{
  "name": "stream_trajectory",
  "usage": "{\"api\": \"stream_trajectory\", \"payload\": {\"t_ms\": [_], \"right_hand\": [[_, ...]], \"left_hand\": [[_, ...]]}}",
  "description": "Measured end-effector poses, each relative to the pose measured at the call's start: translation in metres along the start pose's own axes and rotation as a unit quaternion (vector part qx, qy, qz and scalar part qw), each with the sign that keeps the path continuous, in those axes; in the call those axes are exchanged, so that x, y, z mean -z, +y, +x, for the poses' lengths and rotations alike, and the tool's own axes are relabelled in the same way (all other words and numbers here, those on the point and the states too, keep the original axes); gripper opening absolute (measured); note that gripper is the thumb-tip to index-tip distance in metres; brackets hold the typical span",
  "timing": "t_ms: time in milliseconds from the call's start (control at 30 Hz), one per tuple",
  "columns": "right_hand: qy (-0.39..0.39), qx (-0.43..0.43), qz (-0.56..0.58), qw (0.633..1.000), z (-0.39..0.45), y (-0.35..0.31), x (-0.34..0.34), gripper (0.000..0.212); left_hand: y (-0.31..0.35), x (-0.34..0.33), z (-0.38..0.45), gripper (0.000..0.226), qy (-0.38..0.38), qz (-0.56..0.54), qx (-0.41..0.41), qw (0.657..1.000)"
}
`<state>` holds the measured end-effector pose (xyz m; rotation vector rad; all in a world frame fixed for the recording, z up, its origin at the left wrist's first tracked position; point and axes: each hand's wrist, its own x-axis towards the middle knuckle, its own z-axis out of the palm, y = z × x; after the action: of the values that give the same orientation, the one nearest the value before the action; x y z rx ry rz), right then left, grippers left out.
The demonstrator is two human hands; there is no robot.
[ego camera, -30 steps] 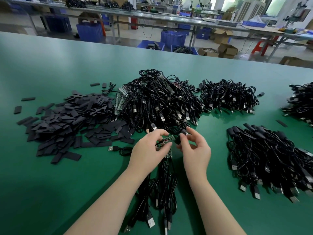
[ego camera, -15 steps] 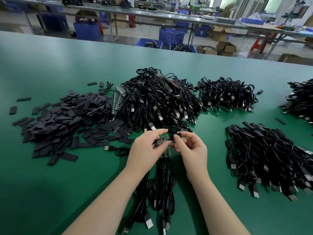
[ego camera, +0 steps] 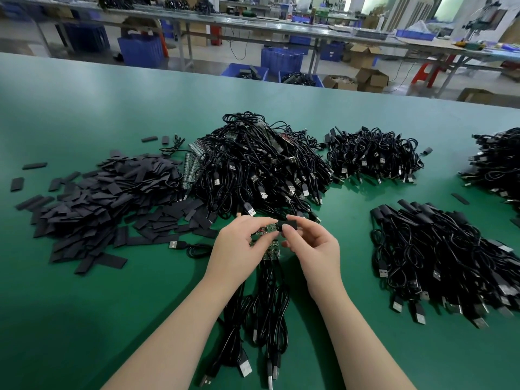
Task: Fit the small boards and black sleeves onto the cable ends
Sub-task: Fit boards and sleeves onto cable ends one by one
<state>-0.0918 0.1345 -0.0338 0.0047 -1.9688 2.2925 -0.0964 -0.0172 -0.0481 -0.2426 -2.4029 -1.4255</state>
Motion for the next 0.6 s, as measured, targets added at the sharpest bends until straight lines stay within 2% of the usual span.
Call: {"api": "stream_trajectory", "payload": {"t_ms": [600], "right_hand": [[-0.039,-0.017,-0.044,0.998,0.0022,-0.0037,0.0064,0.020]], "left_hand": [[0.0006,0.0000,0.0001,0.013,-0.019,0.000,0.005,1.000]]}}
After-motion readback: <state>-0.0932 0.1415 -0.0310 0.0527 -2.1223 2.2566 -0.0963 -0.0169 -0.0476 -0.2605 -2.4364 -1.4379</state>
